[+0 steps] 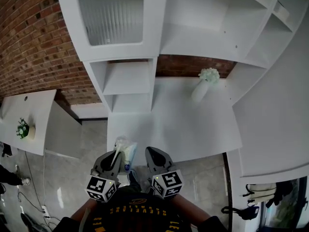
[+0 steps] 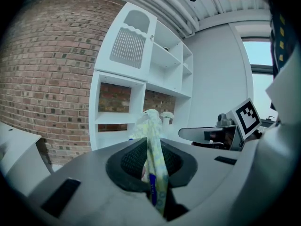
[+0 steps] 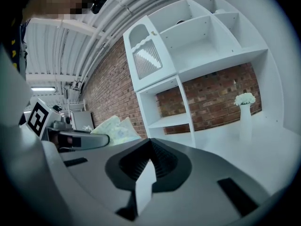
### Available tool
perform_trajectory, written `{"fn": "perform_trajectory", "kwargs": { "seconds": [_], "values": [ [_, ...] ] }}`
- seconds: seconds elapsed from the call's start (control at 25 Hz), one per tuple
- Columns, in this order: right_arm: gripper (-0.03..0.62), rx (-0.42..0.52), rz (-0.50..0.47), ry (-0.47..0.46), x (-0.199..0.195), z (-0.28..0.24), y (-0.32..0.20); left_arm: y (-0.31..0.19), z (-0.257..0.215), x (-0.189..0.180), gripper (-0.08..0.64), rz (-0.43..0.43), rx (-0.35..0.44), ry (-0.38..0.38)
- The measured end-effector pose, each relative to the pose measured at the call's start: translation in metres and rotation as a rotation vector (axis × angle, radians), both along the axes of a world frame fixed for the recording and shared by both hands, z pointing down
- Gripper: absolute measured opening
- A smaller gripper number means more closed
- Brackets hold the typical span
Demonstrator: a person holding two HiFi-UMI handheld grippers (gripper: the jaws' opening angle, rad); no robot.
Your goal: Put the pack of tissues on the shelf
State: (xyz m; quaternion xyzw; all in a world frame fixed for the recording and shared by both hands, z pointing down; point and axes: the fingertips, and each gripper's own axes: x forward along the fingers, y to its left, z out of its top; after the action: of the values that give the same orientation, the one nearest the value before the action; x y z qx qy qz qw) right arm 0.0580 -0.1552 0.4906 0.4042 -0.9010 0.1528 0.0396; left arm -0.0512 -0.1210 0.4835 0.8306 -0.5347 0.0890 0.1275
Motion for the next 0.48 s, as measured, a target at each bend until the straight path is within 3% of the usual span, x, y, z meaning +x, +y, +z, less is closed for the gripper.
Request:
{"fn": "perform_trajectory", "kwargs": {
  "seconds": [0.48],
  "values": [
    [-0.002,0.028,0.060,0.044,-0.029,-0.010,-0.051,-0.058,-0.008,-0.045,0.038,0.029,0.041,0.029]
  ]
}}
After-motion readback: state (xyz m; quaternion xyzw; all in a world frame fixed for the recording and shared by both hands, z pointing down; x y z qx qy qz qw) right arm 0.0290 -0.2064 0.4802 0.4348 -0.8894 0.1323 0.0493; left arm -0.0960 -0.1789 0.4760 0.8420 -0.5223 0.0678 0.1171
